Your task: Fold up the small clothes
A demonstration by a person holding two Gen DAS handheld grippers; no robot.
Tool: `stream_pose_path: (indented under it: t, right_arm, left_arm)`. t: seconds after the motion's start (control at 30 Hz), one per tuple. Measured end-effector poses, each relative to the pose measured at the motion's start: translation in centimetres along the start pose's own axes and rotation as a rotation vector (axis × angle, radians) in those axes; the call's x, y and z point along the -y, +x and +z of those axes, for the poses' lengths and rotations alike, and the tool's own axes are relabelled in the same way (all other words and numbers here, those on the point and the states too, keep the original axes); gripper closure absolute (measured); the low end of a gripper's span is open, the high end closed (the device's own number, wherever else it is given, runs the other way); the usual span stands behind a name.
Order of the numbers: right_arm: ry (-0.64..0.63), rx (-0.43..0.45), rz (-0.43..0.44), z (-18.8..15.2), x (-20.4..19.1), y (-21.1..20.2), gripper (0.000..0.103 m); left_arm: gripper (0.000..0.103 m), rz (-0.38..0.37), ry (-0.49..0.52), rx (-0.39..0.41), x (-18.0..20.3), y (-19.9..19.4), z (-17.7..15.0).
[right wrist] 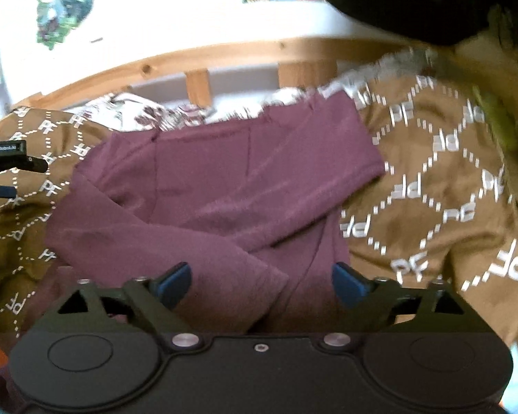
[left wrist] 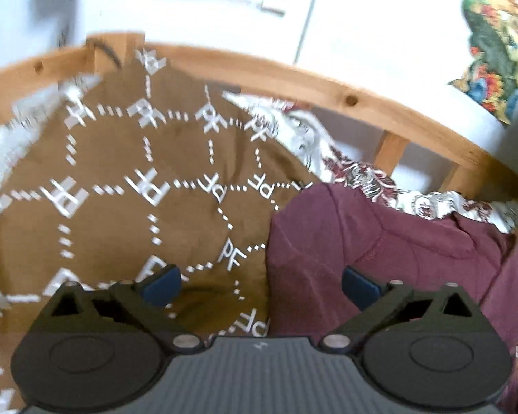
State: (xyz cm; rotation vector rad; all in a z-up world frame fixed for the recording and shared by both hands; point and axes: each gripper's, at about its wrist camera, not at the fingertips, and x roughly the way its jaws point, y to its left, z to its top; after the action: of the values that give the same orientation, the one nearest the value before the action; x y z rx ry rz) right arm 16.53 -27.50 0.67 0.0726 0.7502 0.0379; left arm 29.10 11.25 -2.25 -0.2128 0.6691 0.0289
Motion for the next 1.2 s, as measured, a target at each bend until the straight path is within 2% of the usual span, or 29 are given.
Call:
stream_pose_path:
  t: [0.1, 0.23, 0.27, 0.37, 0.5, 0.53, 0.63, 0.7, 0.8, 0.87, 0.93, 1.07, 1.13, 1.2]
  right_arm:
    - [-0.117, 0.072, -0.001, 0.6, -1.0, -2.1, 0.002]
    - [-0.307, 0.168, -0.011, 1.3, -2.7, -5.7, 0.001]
    - [-0.344, 0.183, -0.007, 1.3, -2.9, -6.7, 0.001]
    - [-0.454, 0.183, 0.019, 0.9, -3.5, -9.2, 0.001]
    - [-0.652, 0.109, 0.061, -0.7, -4.4, -11.3, 0.001]
    - [-0.723, 0.082, 0.056, -1.4, -4.7, -11.6, 0.001]
    - [-0.828, 0.012, 0.036, -3.3, -5.2, -11.8, 0.001]
    - [-0.818, -0.034, 0.038, -4.2, -5.3, -11.4, 0.001]
    - [-0.819, -0.119, 0.035, -5.1, -5.8, -10.1, 0.001]
    - [-0.845, -0.177, 0.031, -5.6, -6.4, -9.0, 0.001]
    - [-0.841, -0.226, 0.068, -5.7, -7.1, -7.9, 0.001]
    - [-0.814, -0.276, 0.14, -6.1, -8.2, -6.4, 0.008]
    - [-0.825, -0.305, 0.145, -6.4, -8.7, -5.4, 0.014]
    - [-0.834, -0.335, 0.141, -6.8, -8.9, -4.6, 0.024]
  left_arm:
    - [0.001, 0.006, 0.087, 0.034, 0.9, -3.3, 0.0]
    - [0.001, 0.007, 0.19, 0.068, 1.8, -8.3, -1.7]
    - [0.001, 0.007, 0.218, 0.053, 2.2, -9.0, -2.2]
    - [0.001, 0.004, 0.342, -0.064, 3.4, -10.5, -4.1]
    - [0.001, -0.059, 0.479, -0.154, 4.5, -12.0, -7.4]
    - [0.001, -0.087, 0.513, -0.16, 4.8, -12.4, -8.2]
    - [0.001, -0.152, 0.587, -0.146, 5.9, -13.2, -9.9]
    - [0.001, -0.191, 0.635, -0.146, 6.7, -13.3, -10.5]
    - [0.001, -0.244, 0.703, -0.188, 7.9, -13.2, -11.8]
    - [0.001, -0.256, 0.735, -0.235, 8.4, -12.4, -12.6]
    - [0.001, -0.261, 0.752, -0.278, 8.7, -11.9, -13.2]
    - [0.001, -0.279, 0.795, -0.321, 9.3, -11.2, -14.1]
    - [0.001, -0.294, 0.823, -0.335, 9.6, -11.0, -14.7]
    - [0.001, -0.307, 0.855, -0.355, 10.0, -10.7, -15.2]
